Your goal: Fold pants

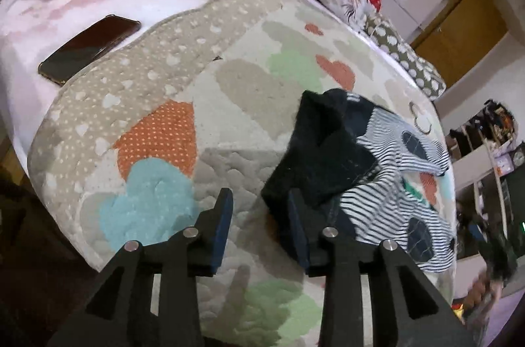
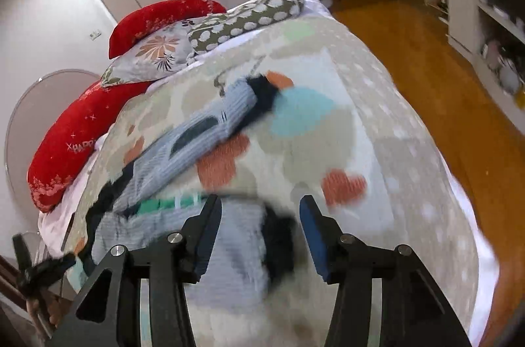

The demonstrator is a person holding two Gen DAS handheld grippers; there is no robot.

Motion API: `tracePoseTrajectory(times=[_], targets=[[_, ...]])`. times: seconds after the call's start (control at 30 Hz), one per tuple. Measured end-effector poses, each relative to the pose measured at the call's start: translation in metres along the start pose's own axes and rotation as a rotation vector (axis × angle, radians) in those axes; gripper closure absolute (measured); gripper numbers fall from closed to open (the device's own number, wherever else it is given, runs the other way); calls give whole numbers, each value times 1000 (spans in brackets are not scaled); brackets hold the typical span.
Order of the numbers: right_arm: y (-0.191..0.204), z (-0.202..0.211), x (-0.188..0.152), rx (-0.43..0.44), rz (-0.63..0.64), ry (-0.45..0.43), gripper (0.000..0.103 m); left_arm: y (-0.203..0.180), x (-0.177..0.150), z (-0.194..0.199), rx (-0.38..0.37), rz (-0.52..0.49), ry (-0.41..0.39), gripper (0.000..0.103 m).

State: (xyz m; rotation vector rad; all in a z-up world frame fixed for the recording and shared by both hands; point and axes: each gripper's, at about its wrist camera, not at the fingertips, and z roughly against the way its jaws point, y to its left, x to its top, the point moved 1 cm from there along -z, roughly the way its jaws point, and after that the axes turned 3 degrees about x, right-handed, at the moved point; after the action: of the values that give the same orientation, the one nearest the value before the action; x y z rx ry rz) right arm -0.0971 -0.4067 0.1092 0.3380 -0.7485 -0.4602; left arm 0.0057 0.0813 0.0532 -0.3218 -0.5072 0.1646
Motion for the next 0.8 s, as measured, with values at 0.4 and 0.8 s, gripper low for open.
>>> tracePoseTrajectory(times=[0.4, 0.8], targets=[[-12, -160, 96, 22, -301, 121, 87, -11, -21, -13, -56, 35, 63, 62], [-18, -69, 32, -43, -190, 31, 82, -33, -28, -11, -99, -12, 85, 62]])
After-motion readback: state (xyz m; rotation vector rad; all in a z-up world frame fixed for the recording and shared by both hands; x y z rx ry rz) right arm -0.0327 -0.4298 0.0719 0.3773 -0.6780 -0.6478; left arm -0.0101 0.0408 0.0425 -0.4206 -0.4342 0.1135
